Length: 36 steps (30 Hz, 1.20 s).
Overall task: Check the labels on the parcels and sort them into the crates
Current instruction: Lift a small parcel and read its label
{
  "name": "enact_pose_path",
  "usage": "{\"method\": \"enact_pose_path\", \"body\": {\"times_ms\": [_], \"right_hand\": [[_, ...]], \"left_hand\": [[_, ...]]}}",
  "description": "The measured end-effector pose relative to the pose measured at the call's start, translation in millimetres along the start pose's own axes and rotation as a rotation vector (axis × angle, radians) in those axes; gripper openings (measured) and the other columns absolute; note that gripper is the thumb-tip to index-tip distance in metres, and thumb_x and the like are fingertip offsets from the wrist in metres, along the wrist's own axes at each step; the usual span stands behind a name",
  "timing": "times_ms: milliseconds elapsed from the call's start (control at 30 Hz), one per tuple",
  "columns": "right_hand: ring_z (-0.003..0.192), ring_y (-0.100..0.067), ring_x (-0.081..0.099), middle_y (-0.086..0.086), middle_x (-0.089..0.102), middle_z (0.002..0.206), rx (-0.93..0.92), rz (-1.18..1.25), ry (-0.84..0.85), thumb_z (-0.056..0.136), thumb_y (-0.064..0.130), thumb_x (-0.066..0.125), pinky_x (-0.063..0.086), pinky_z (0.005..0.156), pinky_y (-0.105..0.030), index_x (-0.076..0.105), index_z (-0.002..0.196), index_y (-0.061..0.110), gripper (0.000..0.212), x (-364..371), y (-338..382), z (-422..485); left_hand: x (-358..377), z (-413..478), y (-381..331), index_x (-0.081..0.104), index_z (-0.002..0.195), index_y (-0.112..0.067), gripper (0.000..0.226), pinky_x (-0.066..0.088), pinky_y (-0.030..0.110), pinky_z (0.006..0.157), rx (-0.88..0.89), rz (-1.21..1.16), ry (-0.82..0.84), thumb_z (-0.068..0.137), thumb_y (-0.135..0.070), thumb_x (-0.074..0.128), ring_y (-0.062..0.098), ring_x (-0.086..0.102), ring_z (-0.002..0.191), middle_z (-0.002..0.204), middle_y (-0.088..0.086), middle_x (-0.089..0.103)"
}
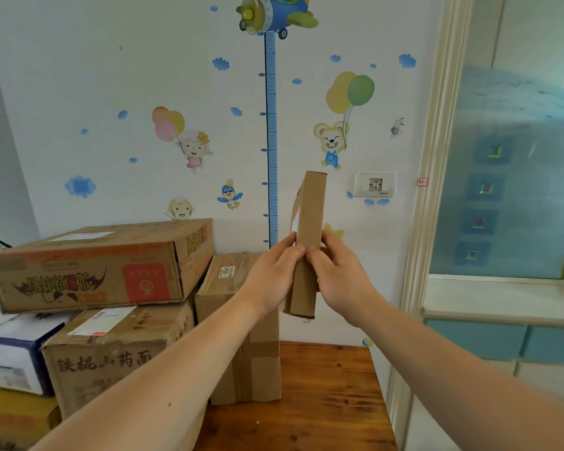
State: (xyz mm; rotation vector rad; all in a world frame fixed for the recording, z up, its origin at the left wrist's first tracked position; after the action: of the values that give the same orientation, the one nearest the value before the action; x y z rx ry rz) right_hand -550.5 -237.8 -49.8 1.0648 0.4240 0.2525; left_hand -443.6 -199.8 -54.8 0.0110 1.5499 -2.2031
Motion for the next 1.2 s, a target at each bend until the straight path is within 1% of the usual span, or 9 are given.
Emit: {"method": "enact_pose_path", "body": {"times_ms": [100, 200, 367, 533, 667, 767, 933, 1100, 1200], "right_hand": [[0.097, -0.006, 0.065, 0.011, 0.066, 0.109, 0.002, 0.055, 0.018, 0.103, 0.029, 0.047, 0.058, 0.083, -0.03, 0.049, 0.135, 0.037, 0.033, 1, 0, -1], [0.101, -0.007, 0.065, 0.01, 0.067, 0.113, 0.019, 0.117, 0.023, 0.102, 0.03, 0.046, 0.06, 0.084, -0.035, 0.05, 0.137, 0.036, 0.036, 1, -2, 0], [0.099, -0.007, 0.063, 0.015, 0.063, 0.11, -0.017, 0.049, 0.002, 0.104, 0.026, 0.043, 0.059, 0.08, -0.029, 0.05, 0.133, 0.036, 0.032, 0, -1, 2], [0.106, -0.006, 0.063, 0.013, 0.063, 0.12, -0.02, 0.039, 0.009, 0.103, 0.03, 0.046, 0.058, 0.086, -0.033, 0.049, 0.137, 0.038, 0.036, 0, -6, 2], [0.117, -0.007, 0.057, 0.011, 0.06, 0.129, -0.021, 0.033, 0.005, 0.106, 0.033, 0.035, 0.057, 0.088, -0.032, 0.044, 0.135, 0.046, 0.033, -1, -12, 4], [0.118, -0.007, 0.057, 0.012, 0.058, 0.131, -0.031, -0.024, 0.007, 0.106, 0.034, 0.037, 0.055, 0.091, -0.031, 0.039, 0.143, 0.043, 0.039, -1, -16, 5], [0.125, -0.009, 0.049, 0.01, 0.048, 0.142, -0.018, -0.142, -0.028, 0.1, 0.043, 0.047, 0.046, 0.105, -0.038, 0.034, 0.148, 0.038, 0.05, -6, -20, 8], [0.118, -0.007, 0.036, 0.009, 0.031, 0.15, 0.036, -0.223, -0.054, 0.096, 0.049, 0.053, 0.038, 0.095, -0.029, 0.03, 0.146, 0.043, 0.056, -10, -24, 9], [0.122, -0.01, 0.037, 0.006, 0.028, 0.151, 0.029, -0.282, -0.109, 0.097, 0.04, 0.057, 0.036, 0.096, -0.03, 0.032, 0.145, 0.039, 0.055, -16, -24, 8]], "left_hand": [[-1, -1, 0, 0.063, 0.122, -0.033, 0.036, 0.049, 0.035, 0.093, 0.012, -0.047, 0.0, 0.099, -0.039, 0.036, 0.014, 0.062, 0.106, 0.107, -0.005, 0.07], [-5, -2, -2, 0.063, 0.123, -0.026, 0.035, 0.049, 0.033, 0.093, 0.01, -0.088, -0.03, 0.105, -0.036, 0.034, 0.011, 0.062, 0.103, 0.104, -0.007, 0.069], [-2, -2, -7, 0.06, 0.125, -0.03, 0.034, 0.046, 0.023, 0.082, 0.032, -0.03, -0.019, 0.105, -0.03, 0.033, 0.008, 0.06, 0.103, 0.106, -0.009, 0.067], [-3, -4, -4, 0.06, 0.123, -0.03, 0.034, 0.049, 0.032, 0.091, 0.015, -0.064, -0.03, 0.106, -0.032, 0.031, 0.013, 0.06, 0.106, 0.108, -0.005, 0.066], [-2, -5, -7, 0.057, 0.12, -0.039, 0.03, 0.046, 0.023, 0.091, 0.031, -0.059, -0.015, 0.105, -0.035, 0.031, 0.004, 0.057, 0.111, 0.114, -0.014, 0.065], [-4, -3, -7, 0.057, 0.118, -0.042, 0.022, 0.047, 0.034, 0.102, 0.05, -0.016, -0.014, 0.102, -0.037, 0.044, 0.006, 0.06, 0.112, 0.117, -0.012, 0.066], [-7, 0, -1, 0.062, 0.111, -0.042, 0.023, 0.054, 0.043, 0.096, 0.038, -0.061, -0.027, 0.088, -0.041, 0.067, 0.016, 0.066, 0.105, 0.111, -0.005, 0.071], [-10, 1, 2, 0.063, 0.117, -0.027, 0.043, 0.055, 0.043, 0.095, 0.016, -0.112, -0.039, 0.078, -0.039, 0.075, 0.019, 0.067, 0.105, 0.112, 0.0, 0.071], [-14, 1, 4, 0.054, 0.128, -0.022, 0.049, 0.054, 0.046, 0.096, 0.006, -0.121, -0.086, 0.083, -0.028, 0.073, 0.021, 0.066, 0.107, 0.117, 0.003, 0.067]]}}
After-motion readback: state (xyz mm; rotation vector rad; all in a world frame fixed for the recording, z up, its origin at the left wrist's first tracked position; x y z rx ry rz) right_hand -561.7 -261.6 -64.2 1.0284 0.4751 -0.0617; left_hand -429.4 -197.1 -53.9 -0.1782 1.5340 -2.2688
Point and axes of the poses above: each hand's wrist, its own z-axis towards the middle knuckle, its own x-axis out of the palm, y = z × x, the point moved 5 cm from there along z, towards the middle knuckle
